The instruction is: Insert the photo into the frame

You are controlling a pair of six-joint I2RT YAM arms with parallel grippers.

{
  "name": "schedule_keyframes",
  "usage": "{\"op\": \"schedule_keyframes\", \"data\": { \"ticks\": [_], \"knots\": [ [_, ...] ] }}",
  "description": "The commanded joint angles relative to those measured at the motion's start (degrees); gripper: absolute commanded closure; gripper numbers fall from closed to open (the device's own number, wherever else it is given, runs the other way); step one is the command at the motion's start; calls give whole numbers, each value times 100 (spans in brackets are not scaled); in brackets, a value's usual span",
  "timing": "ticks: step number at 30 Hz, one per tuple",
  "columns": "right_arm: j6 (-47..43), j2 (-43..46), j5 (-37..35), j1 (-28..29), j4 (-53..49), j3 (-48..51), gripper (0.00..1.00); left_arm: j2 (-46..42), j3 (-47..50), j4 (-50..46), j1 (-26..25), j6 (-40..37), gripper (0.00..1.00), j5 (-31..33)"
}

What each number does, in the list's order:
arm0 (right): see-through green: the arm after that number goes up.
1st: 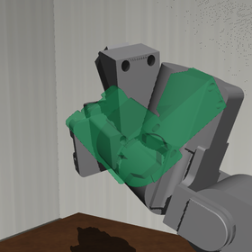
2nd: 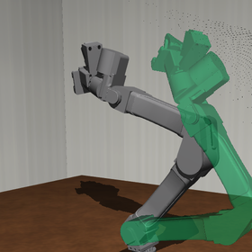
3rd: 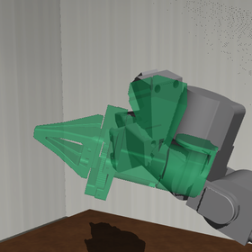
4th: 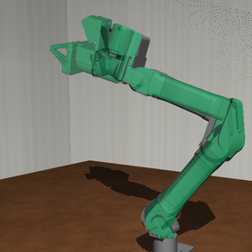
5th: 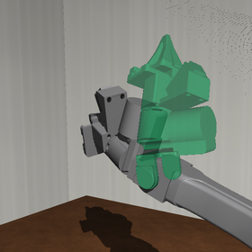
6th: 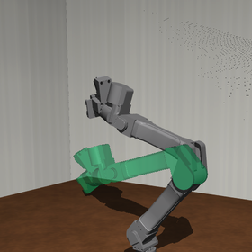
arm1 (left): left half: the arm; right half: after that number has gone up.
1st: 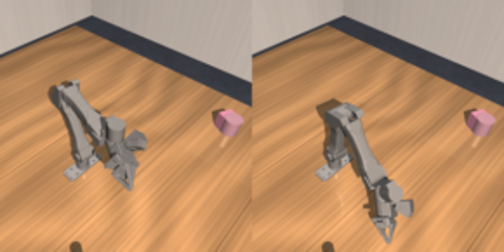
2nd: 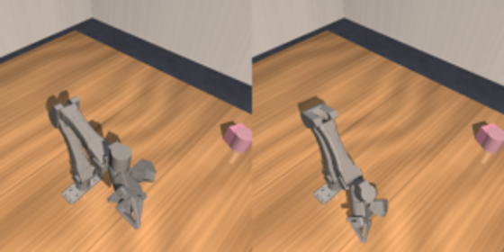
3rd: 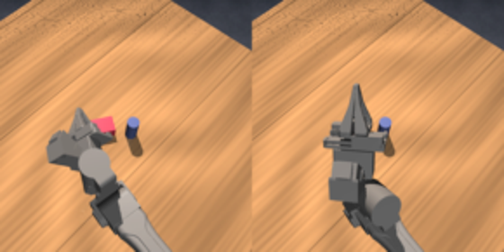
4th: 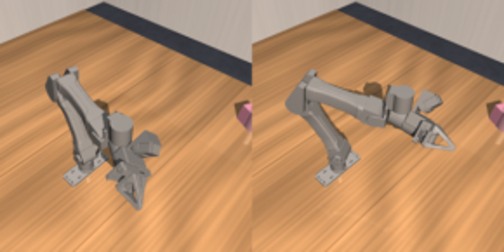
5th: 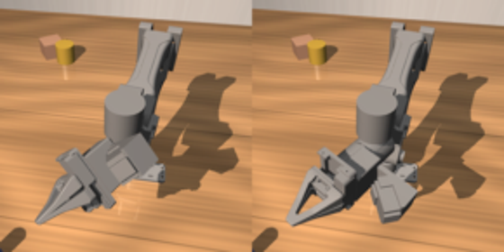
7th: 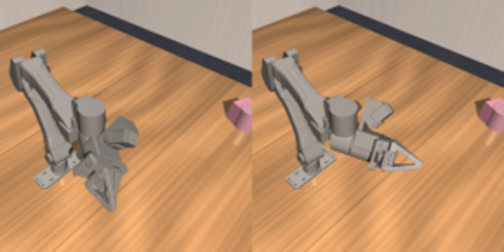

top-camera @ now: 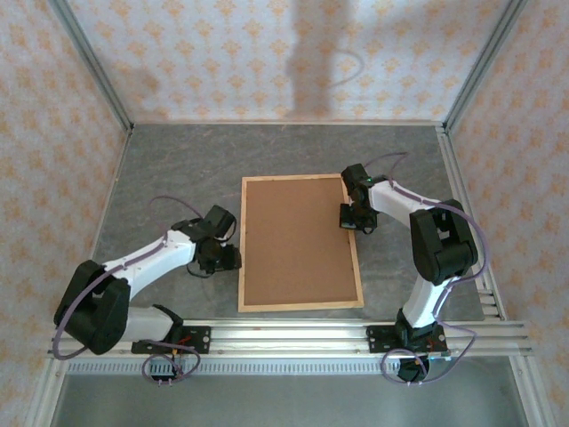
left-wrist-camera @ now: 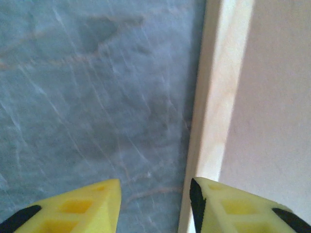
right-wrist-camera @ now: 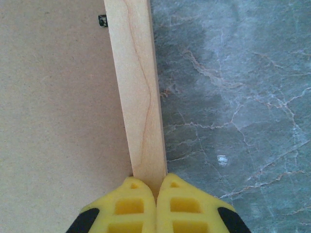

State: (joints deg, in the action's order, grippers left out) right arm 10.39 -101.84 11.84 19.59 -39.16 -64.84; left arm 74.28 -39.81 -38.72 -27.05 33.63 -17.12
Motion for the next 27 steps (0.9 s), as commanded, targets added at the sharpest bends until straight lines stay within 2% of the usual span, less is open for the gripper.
{"op": "schedule_keyframes", "data": {
  "ticks": [1, 10, 27],
  "knots": [
    [39, -262, -2, 126, 117, 59, 98, -95, 81, -295, -198, 241, 60, -154],
    [36, -154, 13, 129, 120, 112, 98, 232, 54, -110, -442, 171, 65, -153],
    [114, -192, 90, 167, 205, 217, 98, 1153, 142, 822, -856, 293, 66, -408]
  ]
}}
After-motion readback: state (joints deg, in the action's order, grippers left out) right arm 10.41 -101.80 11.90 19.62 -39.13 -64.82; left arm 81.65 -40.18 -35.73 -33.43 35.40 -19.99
